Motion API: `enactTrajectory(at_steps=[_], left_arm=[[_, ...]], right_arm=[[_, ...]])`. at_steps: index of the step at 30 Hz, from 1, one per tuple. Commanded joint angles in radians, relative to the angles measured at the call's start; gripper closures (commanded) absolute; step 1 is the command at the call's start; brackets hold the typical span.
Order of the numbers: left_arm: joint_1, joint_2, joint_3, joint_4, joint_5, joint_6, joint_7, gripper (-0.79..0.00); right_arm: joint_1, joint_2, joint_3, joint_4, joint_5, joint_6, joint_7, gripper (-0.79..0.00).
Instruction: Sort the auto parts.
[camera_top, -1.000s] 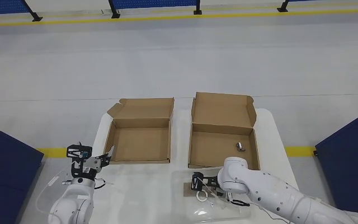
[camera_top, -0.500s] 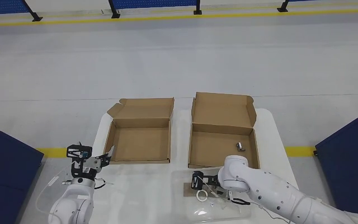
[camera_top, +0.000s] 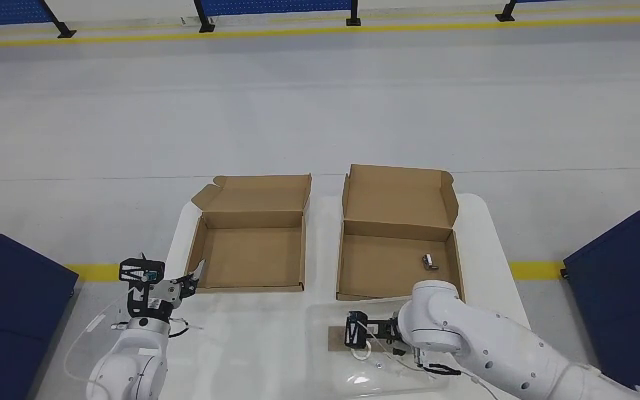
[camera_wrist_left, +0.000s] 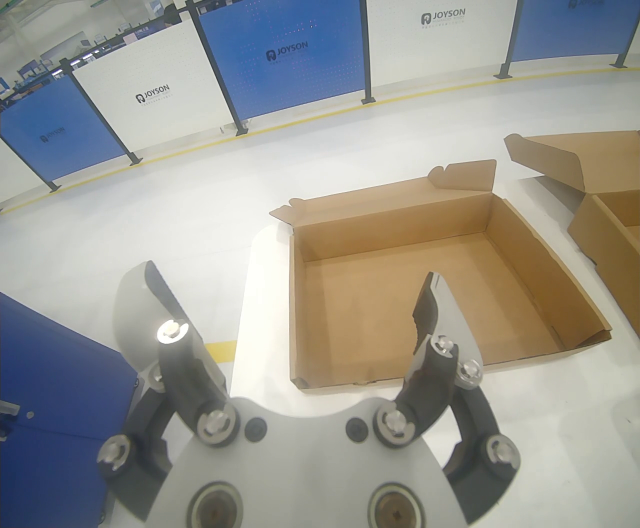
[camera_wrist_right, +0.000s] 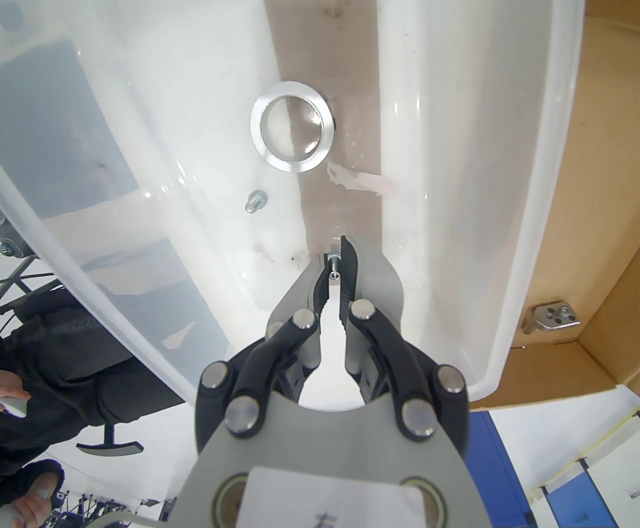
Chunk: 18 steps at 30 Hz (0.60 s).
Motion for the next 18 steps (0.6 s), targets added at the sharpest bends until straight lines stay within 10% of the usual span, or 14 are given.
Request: enactTrajectory(at_steps=[1, 9, 18], left_arm=[[0.000, 0.000, 0.000, 0.000, 0.000, 0.000, 0.000, -0.785], [0.000, 0.000, 0.000, 0.000, 0.000, 0.000, 0.000, -0.785], [0.000, 0.000, 0.000, 0.000, 0.000, 0.000, 0.000, -0.785]], right_arm=[[0.000, 0.000, 0.000, 0.000, 0.000, 0.000, 0.000, 0.000], [-0.017, 0.032, 0.108, 0.005, 0.153, -0.079, -0.079, 0.000], [-0.062, 0.171, 0.216, 0.072, 0.531, -0.290, -0.289, 0.000]])
